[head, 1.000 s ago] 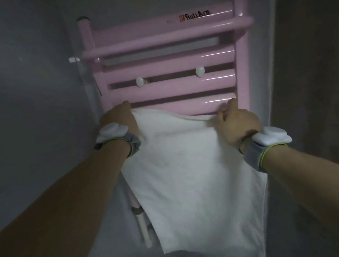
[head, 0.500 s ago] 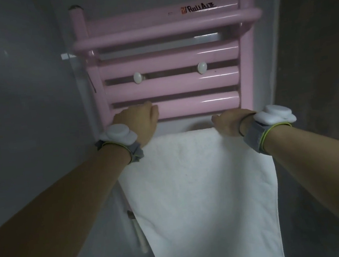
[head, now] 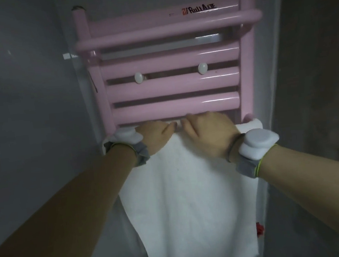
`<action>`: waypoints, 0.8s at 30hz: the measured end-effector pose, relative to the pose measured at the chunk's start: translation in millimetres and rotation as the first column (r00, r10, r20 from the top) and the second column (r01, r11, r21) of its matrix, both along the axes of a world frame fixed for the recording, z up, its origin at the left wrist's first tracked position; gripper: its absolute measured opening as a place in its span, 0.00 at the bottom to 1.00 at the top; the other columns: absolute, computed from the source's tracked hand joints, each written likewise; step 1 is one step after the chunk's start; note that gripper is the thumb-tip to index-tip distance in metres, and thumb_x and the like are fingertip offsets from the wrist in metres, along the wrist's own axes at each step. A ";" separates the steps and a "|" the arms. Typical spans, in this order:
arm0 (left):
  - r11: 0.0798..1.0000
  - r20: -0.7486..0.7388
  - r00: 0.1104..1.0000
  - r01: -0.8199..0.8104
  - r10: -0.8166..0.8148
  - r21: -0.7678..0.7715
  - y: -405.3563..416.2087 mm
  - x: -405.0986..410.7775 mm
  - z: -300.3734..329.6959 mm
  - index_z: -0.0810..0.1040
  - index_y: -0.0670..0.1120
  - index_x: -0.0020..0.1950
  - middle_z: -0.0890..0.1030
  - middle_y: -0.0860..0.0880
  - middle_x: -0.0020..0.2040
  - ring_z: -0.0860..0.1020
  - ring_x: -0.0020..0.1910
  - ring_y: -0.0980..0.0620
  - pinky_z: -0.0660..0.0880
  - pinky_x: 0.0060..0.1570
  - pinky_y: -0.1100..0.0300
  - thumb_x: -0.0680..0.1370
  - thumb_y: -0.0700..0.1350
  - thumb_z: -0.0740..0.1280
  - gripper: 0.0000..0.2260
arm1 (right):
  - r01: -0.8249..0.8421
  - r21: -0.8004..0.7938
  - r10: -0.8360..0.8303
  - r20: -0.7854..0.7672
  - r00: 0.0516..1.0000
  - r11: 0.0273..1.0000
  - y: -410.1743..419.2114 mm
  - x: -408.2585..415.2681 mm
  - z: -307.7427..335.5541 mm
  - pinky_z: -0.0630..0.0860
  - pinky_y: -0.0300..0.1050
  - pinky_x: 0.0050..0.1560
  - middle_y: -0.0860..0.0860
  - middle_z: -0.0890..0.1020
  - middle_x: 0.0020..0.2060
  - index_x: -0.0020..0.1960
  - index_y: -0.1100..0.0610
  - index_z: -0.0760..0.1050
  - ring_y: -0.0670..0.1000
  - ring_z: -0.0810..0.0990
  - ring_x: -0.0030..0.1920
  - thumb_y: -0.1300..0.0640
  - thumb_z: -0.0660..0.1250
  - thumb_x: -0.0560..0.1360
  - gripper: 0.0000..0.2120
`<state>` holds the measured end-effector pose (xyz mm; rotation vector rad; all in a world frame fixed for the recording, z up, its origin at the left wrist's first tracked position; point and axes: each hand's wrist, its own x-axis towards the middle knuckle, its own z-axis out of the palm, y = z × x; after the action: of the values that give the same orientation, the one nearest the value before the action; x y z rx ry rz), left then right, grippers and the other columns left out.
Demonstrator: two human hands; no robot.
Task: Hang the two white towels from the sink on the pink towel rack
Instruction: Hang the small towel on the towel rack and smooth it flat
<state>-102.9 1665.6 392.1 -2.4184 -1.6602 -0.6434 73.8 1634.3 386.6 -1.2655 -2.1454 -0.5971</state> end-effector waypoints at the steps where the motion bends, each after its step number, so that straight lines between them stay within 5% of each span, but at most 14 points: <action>1: 0.999 0.013 1.000 -0.010 0.010 -0.041 2.3 -1.0 3.6 0.78 0.45 0.43 0.81 0.46 0.42 0.77 0.43 0.44 0.74 0.47 0.53 0.82 0.56 0.50 0.23 | -0.003 -0.063 0.005 0.032 0.999 0.998 -0.6 -6.4 -3.4 0.64 0.48 0.42 0.57 0.82 0.46 0.49 0.53 0.74 0.62 0.79 0.48 0.45 0.45 0.82 0.21; 4: 1.000 -0.034 0.999 -0.011 0.010 -0.028 2.7 -6.5 4.9 0.74 0.46 0.44 0.79 0.46 0.42 0.77 0.42 0.44 0.73 0.46 0.53 0.82 0.56 0.49 0.21 | 0.122 -0.247 -0.099 0.102 0.990 0.961 9.0 -16.1 -4.4 0.65 0.49 0.47 0.57 0.82 0.53 0.55 0.54 0.77 0.61 0.78 0.53 0.43 0.42 0.82 0.27; 7: 0.965 -0.161 0.987 0.047 -0.006 0.256 -2.8 -1.4 -3.6 0.67 0.51 0.42 0.75 0.50 0.37 0.76 0.37 0.45 0.75 0.38 0.51 0.81 0.52 0.50 0.12 | 0.188 -0.403 -0.162 0.098 0.982 0.896 17.9 -20.1 7.7 0.65 0.50 0.54 0.58 0.79 0.60 0.60 0.56 0.76 0.59 0.75 0.60 0.43 0.41 0.82 0.29; 10: 0.919 -0.070 0.997 0.002 0.028 0.393 -9.3 13.3 -21.0 0.65 0.51 0.41 0.70 0.54 0.34 0.73 0.32 0.46 0.69 0.31 0.54 0.81 0.48 0.52 0.09 | 0.206 -0.533 -0.171 0.116 0.979 0.820 18.2 -25.1 18.6 0.64 0.49 0.65 0.59 0.74 0.68 0.66 0.60 0.72 0.59 0.71 0.68 0.49 0.42 0.83 0.26; 15: 0.953 -0.051 0.997 -0.048 0.066 0.298 -7.6 8.3 -24.2 0.71 0.53 0.38 0.70 0.53 0.31 0.73 0.33 0.44 0.71 0.34 0.54 0.82 0.50 0.52 0.14 | 0.184 -0.610 -0.162 0.090 0.983 0.771 19.7 -25.2 24.3 0.64 0.48 0.66 0.59 0.72 0.69 0.69 0.59 0.70 0.59 0.70 0.69 0.51 0.42 0.84 0.25; 19: 1.000 0.041 0.999 -0.011 0.010 0.022 2.4 10.2 -3.2 0.64 0.48 0.28 0.69 0.51 0.27 0.70 0.32 0.46 0.66 0.37 0.56 0.82 0.57 0.51 0.24 | 0.208 -0.320 -0.202 0.053 0.978 0.924 17.6 -16.4 12.7 0.67 0.48 0.49 0.58 0.80 0.56 0.53 0.54 0.78 0.60 0.78 0.57 0.47 0.46 0.81 0.23; 21: 0.993 0.049 0.997 -0.049 0.055 -0.104 10.5 4.3 3.4 0.68 0.47 0.30 0.71 0.49 0.29 0.71 0.32 0.47 0.66 0.37 0.56 0.81 0.59 0.51 0.25 | 0.239 -0.356 -0.224 0.084 0.971 0.903 14.7 -14.0 11.5 0.64 0.49 0.49 0.57 0.80 0.57 0.50 0.53 0.75 0.59 0.77 0.58 0.48 0.45 0.81 0.20; 24: 0.984 0.012 0.997 -0.073 0.076 -0.163 13.9 2.0 4.3 0.75 0.49 0.38 0.77 0.49 0.34 0.78 0.38 0.46 0.74 0.45 0.56 0.80 0.62 0.48 0.25 | 0.277 -0.554 -0.213 0.178 0.961 0.786 10.5 -14.9 23.5 0.63 0.52 0.62 0.56 0.73 0.69 0.65 0.54 0.71 0.58 0.69 0.69 0.49 0.42 0.83 0.23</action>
<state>-100.9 1679.5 396.4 -2.4503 -1.8693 -0.5400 58.9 1644.8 410.2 -1.8962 -2.3609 -0.0959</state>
